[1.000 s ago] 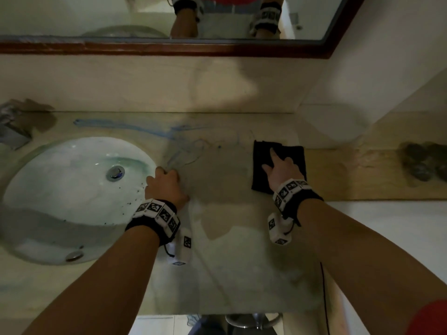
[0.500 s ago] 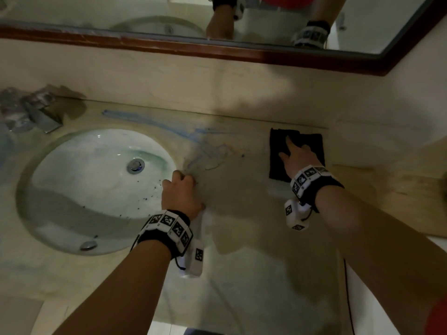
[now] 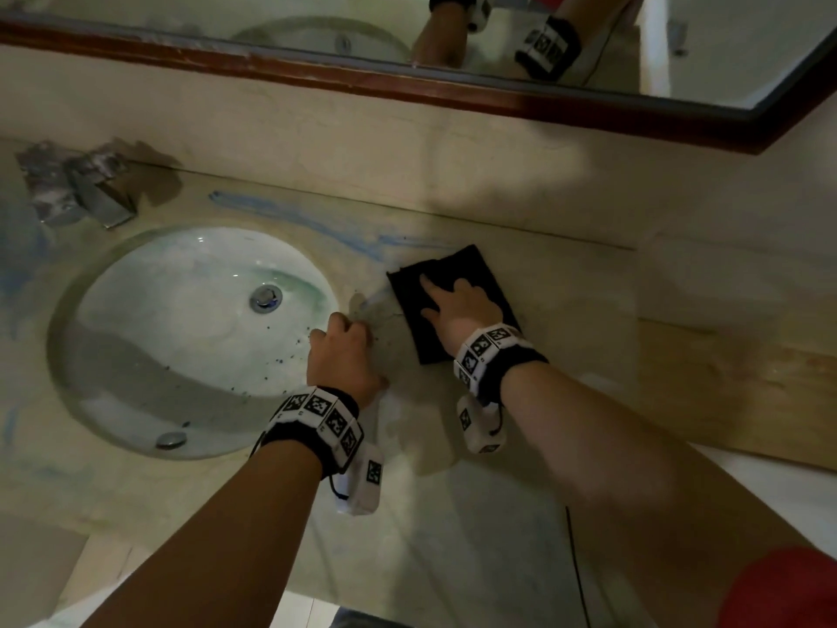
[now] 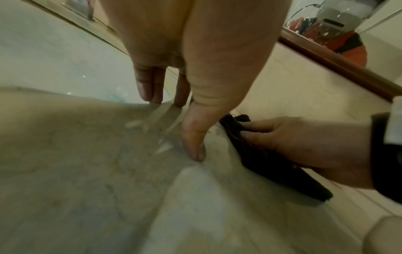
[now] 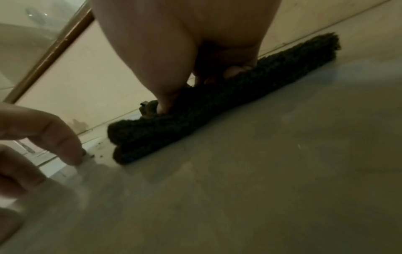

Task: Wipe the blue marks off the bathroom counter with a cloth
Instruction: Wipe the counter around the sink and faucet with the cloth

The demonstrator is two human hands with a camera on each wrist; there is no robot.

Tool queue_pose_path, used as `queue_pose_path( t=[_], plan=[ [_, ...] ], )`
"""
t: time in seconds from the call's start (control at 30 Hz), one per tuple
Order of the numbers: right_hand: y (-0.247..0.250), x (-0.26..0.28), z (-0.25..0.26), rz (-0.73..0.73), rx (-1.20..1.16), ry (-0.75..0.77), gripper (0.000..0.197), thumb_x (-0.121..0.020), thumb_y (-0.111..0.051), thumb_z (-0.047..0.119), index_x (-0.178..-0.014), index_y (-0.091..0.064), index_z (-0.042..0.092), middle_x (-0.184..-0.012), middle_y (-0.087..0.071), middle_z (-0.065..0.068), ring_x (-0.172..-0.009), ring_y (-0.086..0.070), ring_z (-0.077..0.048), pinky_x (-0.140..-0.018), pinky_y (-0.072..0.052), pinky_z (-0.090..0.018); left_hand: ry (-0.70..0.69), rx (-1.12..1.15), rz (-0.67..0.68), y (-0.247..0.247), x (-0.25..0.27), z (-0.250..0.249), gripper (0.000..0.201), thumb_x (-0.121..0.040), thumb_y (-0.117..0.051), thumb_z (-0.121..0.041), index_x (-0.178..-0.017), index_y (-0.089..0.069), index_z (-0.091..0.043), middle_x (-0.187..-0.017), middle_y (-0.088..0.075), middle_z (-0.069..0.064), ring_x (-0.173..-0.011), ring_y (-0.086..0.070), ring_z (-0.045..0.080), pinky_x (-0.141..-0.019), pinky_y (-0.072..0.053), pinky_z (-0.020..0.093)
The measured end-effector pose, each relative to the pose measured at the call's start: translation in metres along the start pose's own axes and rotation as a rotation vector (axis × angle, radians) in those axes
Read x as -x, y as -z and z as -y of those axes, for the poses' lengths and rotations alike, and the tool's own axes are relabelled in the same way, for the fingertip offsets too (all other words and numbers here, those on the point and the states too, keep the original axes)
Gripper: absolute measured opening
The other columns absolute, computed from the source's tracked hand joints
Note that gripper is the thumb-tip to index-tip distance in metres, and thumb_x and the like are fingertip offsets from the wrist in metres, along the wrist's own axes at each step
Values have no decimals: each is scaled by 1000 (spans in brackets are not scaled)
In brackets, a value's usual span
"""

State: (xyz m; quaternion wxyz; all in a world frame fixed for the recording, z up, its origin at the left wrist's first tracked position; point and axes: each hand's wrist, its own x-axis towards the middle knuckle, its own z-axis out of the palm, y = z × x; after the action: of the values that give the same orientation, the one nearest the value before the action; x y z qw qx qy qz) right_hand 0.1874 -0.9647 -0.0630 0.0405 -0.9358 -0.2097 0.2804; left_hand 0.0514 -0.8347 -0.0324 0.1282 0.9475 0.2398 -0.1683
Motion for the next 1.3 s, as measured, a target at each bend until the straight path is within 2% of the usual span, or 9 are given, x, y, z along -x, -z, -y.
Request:
queue_pose_path(
  t=[0.17, 0.3, 0.43, 0.53, 0.67, 0.77, 0.97, 1.17, 1.3],
  plan=[
    [2, 7, -22, -54, -93, -43, 56, -99, -38, 53, -150, -16, 49, -146, -35, -12, -126, -41, -36, -85, -44, -41, 15, -17, 15, 0, 0, -1, 70, -60, -85, -46, -117, -56, -18, -122, -41, 6, -108, -43, 33, -93, -46, 43],
    [7, 22, -79, -168, -192, -192, 57, -98, -41, 54, -150, -19, 48, -152, -31, -16, -129, -41, -40, -97, -46, -45, 15, -18, 18, -1, 2, -3, 66, -63, -84, -44, -116, -56, -17, -122, -41, 7, -109, -43, 35, -91, -47, 43],
    [9, 42, -124, -193, -251, -329, 59, -99, -41, 52, -152, -15, 45, -155, -26, -18, -132, -39, -41, -99, -46, -45, 3, -13, 12, -2, 2, -1, 65, -63, -84, -44, -116, -56, -17, -122, -42, 7, -108, -43, 35, -91, -46, 43],
    [3, 51, -130, -238, -270, -332, 58, -98, -43, 51, -151, -21, 39, -148, -37, -19, -121, -50, -39, -89, -50, -41, -18, -22, 8, -4, 1, 1, 64, -64, -83, -44, -115, -57, -17, -121, -42, 7, -108, -42, 35, -91, -46, 41],
    [4, 46, -128, -304, -311, -340, 46, -95, -52, 48, -132, -37, 26, -113, -59, -15, -82, -61, -30, -63, -51, -35, -37, -26, -5, -4, 1, 4, 61, -64, -82, -44, -114, -57, -18, -121, -42, 7, -105, -43, 33, -88, -46, 39],
    [6, 38, -119, -288, -303, -327, 35, -96, -51, 45, -120, -43, 21, -98, -60, -12, -71, -57, -25, -53, -42, -30, -46, -17, -12, -6, 1, 7, 59, -64, -81, -44, -111, -57, -18, -120, -44, 7, -104, -44, 32, -88, -47, 39],
    [8, 9, -60, -264, -223, -166, 31, -100, -46, 39, -122, -47, 16, -100, -61, -11, -74, -52, -23, -58, -38, -31, -65, 22, -43, -8, 1, 11, 60, -63, -82, -46, -109, -56, -19, -118, -46, 5, -103, -44, 30, -88, -47, 39],
    [-3, -7, 15, -239, -130, 15, 25, -100, -45, 38, -116, -48, 19, -92, -58, -10, -71, -53, -25, -58, -46, -35, -81, 24, -71, -11, 2, 13, 62, -64, -80, -49, -112, -53, -20, -118, -45, 4, -104, -42, 29, -89, -46, 39],
    [-13, -13, 57, -180, -96, 142, 25, -100, -44, 38, -118, -47, 21, -102, -56, -11, -84, -57, -30, -67, -49, -39, -81, 13, -94, -14, 3, 12, 61, -66, -79, -49, -112, -52, -18, -117, -46, 5, -104, -43, 30, -89, -43, 38]
  ],
)
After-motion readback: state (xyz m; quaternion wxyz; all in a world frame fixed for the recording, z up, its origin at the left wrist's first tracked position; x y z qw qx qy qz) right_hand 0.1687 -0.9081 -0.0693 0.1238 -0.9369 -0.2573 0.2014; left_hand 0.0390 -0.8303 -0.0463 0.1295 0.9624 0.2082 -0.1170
